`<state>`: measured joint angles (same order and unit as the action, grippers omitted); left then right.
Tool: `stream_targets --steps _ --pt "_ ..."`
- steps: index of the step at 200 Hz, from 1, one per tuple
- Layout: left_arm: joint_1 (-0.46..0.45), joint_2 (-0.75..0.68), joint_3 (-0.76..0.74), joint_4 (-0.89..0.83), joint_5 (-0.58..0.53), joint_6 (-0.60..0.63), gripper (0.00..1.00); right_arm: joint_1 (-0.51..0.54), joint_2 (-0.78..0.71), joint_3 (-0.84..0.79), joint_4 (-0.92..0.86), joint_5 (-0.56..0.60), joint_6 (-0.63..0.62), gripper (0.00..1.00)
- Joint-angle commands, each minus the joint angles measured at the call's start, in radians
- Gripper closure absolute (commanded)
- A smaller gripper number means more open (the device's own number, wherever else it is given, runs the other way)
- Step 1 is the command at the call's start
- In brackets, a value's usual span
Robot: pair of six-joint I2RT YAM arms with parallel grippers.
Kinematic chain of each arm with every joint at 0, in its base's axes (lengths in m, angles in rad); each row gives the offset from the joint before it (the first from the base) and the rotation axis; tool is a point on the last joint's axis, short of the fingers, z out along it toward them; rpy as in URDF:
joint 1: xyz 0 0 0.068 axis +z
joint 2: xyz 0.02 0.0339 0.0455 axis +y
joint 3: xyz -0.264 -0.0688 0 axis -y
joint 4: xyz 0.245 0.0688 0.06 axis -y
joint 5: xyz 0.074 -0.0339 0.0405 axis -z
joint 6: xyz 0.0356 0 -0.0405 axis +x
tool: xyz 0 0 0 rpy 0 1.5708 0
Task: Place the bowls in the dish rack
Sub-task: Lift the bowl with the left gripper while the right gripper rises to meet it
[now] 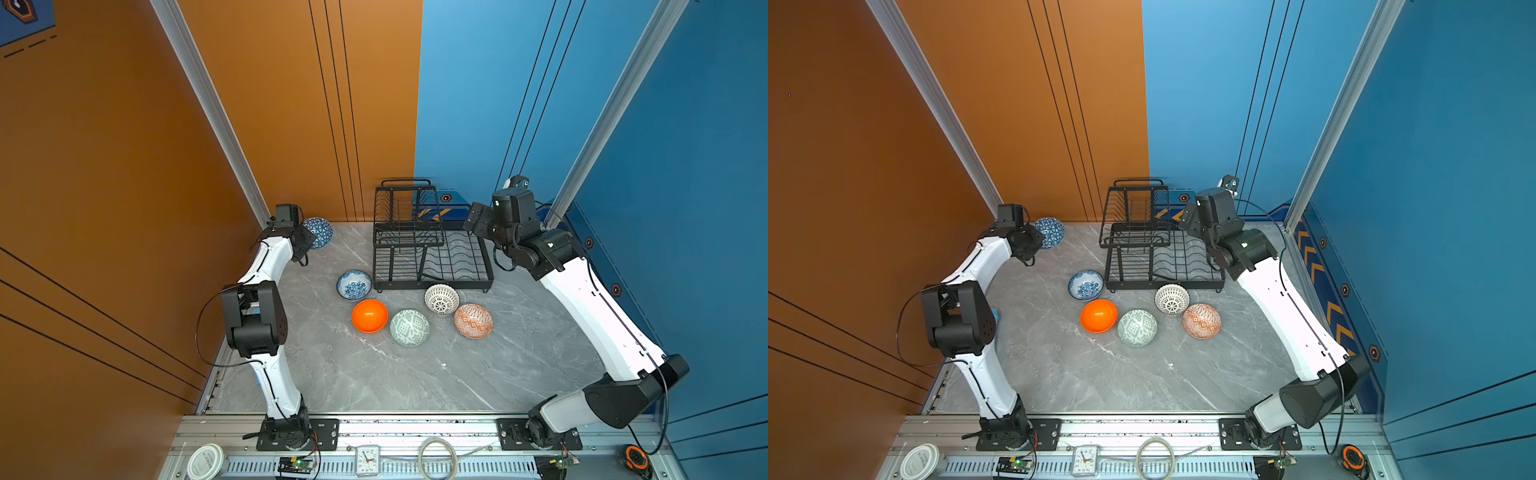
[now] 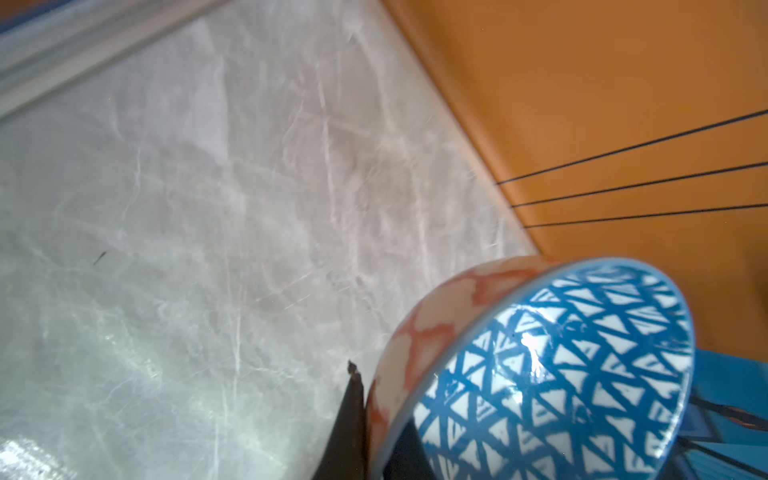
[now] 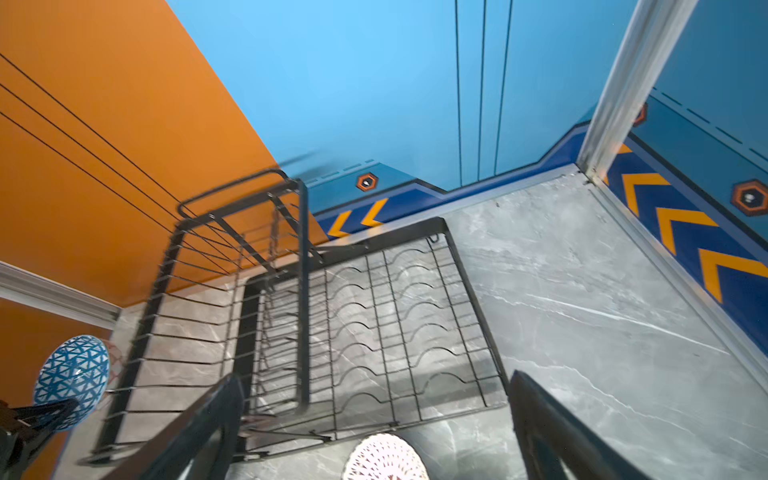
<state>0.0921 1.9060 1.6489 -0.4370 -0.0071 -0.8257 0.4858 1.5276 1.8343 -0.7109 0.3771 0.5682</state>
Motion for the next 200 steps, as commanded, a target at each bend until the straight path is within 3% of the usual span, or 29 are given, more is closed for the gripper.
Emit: stream_targets --steps 1,46,82,122,200 --pt "-0.045 -0.062 0.018 0.136 -0.032 -0.035 1.0 0.01 0.05 0.11 -0.062 -0.054 0.076 0.0" --pt "-0.135 -0.174 -0.047 0.38 -0.075 -0.019 1.0 0.026 0.164 0.303 -0.062 -0.201 0.22 0.0" --pt "-0.206 -0.216 -0.032 0.448 -0.098 -0.006 1.0 0.048 0.235 0.465 -0.061 -0.275 0.315 0.0" --pt "-0.335 -0.248 -0.015 0.562 -0.208 0.137 1.0 0.061 0.318 0.625 -0.055 -0.352 0.449 0.0" --pt "-0.538 -0.198 0.05 0.685 -0.354 0.318 1.0 0.092 0.347 0.644 0.102 -0.402 0.711 0.0"
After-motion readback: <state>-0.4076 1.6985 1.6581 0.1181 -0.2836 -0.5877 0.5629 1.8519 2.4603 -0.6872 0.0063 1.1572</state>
